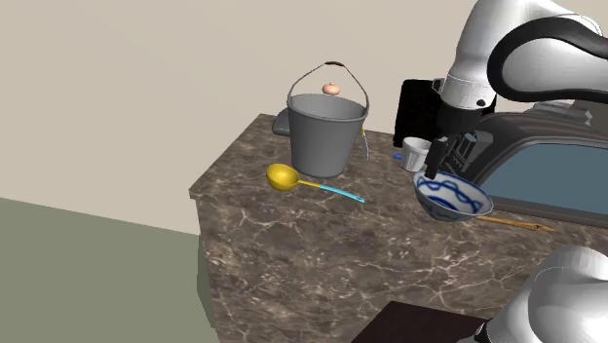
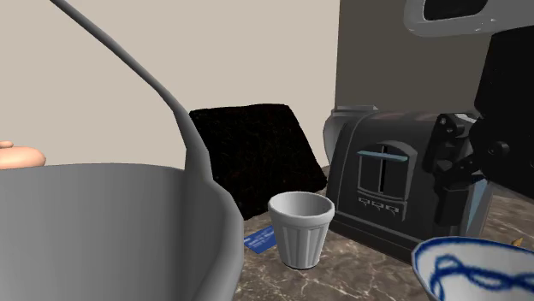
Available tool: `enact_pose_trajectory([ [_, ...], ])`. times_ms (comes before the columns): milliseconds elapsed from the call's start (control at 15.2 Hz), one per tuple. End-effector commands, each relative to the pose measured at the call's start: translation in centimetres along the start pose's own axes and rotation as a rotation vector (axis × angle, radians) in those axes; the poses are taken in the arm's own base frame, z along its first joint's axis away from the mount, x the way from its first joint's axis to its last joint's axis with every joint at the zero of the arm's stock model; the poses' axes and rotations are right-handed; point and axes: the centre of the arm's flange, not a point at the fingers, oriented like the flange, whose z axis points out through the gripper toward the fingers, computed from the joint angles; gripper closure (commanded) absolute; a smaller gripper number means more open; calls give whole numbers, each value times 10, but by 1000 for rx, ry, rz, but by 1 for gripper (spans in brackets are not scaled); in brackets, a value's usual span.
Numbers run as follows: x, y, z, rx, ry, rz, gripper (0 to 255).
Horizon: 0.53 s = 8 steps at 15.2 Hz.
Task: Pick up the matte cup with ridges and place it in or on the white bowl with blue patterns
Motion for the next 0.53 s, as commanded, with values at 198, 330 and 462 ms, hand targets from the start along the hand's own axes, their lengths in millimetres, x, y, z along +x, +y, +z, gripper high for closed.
enact_pose_trajectory([
  [198, 27, 26, 8, -34, -26, -32, 0],
  [330, 46, 43, 13, -56, -44, -54, 0],
  [462, 65, 59, 18, -79, -61, -75, 0],
])
